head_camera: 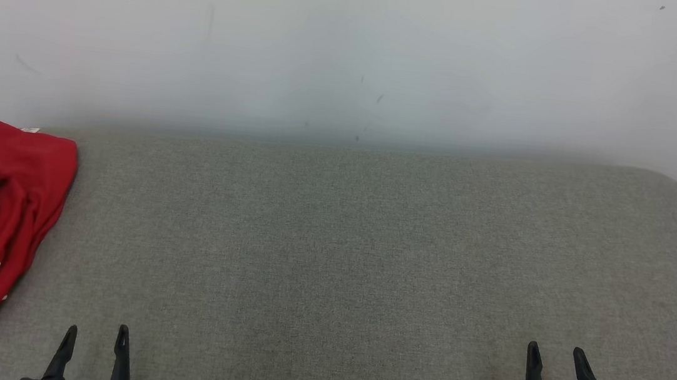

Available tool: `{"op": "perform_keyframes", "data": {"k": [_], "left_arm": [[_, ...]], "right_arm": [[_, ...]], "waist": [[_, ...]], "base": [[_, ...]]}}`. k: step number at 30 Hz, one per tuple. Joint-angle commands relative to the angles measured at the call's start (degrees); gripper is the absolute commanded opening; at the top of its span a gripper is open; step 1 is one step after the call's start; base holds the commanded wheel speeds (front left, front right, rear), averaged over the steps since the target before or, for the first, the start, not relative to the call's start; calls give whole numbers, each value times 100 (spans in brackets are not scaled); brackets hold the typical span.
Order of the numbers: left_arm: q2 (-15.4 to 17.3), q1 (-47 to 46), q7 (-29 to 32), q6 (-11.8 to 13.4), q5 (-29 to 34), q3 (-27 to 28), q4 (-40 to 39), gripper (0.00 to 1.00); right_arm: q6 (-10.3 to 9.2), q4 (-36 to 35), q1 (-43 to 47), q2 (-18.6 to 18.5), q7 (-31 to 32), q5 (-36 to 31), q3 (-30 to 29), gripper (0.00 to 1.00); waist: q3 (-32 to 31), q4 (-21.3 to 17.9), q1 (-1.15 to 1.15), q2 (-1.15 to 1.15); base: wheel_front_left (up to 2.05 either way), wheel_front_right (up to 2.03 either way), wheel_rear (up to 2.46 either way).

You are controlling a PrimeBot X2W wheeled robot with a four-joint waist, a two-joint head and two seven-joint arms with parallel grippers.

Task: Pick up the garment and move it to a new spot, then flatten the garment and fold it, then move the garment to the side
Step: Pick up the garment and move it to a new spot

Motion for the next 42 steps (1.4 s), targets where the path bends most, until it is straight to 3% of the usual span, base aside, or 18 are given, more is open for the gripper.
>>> {"op": "perform_keyframes", "data": {"k": [1,14,24,42], "left_arm": [[-10,-49,-20,-3,-23,13,-7,100],[-12,-41,-20,-8,-82,10,-3,100],[-12,-56,-20,-8,-17,-37,61,100],[3,-33,-20,25,164,236,-13,100]], "right_arm": [[21,-1,-13,-3,-6,1,-1,100],[21,20,18,-3,-6,49,19,100],[21,11,93,-5,-6,86,15,100],[21,8,147,-3,-6,222,215,100]], "waist": [[1,1,0,0],[-15,63,0,0],[-28,350,0,0],[14,1690,0,0]], "base": [[0,0,0],[0,0,0],[0,0,0],[0,0,0]]}}
